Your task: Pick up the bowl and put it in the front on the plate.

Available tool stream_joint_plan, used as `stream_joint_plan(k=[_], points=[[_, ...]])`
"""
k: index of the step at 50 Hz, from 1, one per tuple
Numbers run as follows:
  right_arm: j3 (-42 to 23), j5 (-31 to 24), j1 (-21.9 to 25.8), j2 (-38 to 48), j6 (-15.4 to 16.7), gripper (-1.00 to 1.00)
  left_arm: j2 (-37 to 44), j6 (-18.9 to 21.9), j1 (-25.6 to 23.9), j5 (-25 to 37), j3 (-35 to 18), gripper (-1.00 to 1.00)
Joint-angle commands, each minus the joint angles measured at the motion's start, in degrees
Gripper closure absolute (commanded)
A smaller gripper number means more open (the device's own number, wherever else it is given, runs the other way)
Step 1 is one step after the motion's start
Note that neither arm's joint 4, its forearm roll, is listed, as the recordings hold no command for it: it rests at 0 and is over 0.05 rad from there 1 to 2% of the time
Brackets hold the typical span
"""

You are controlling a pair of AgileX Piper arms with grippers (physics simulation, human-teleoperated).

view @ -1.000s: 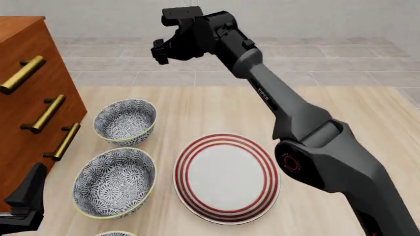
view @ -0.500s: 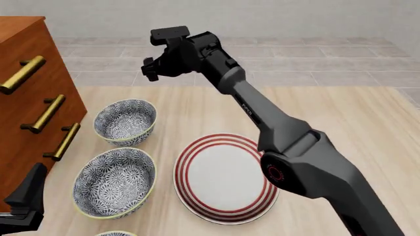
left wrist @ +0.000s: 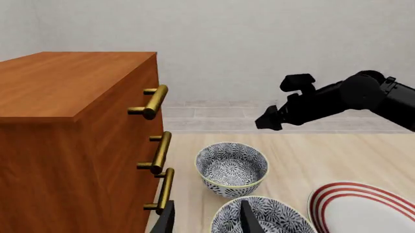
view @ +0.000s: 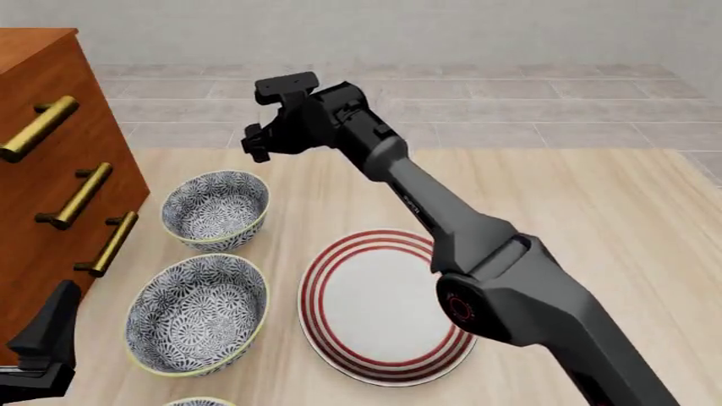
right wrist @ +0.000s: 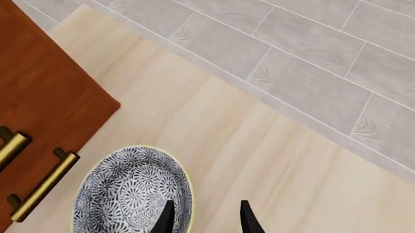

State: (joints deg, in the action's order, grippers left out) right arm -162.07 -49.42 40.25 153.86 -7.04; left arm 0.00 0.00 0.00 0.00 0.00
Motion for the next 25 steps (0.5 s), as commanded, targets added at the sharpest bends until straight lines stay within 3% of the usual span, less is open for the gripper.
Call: stream_joint_plan(k=[1, 25], points=[[-0.10, 0.64, -0.02, 1.85, 0.15, -1.00, 0.00, 0.00, 0.00, 0.00, 0.00, -1.00], [-0.11, 1.98, 1.12, 4.78, -1.60, -1.00, 0.00, 0.00, 0.00, 0.00, 0.00, -1.00]])
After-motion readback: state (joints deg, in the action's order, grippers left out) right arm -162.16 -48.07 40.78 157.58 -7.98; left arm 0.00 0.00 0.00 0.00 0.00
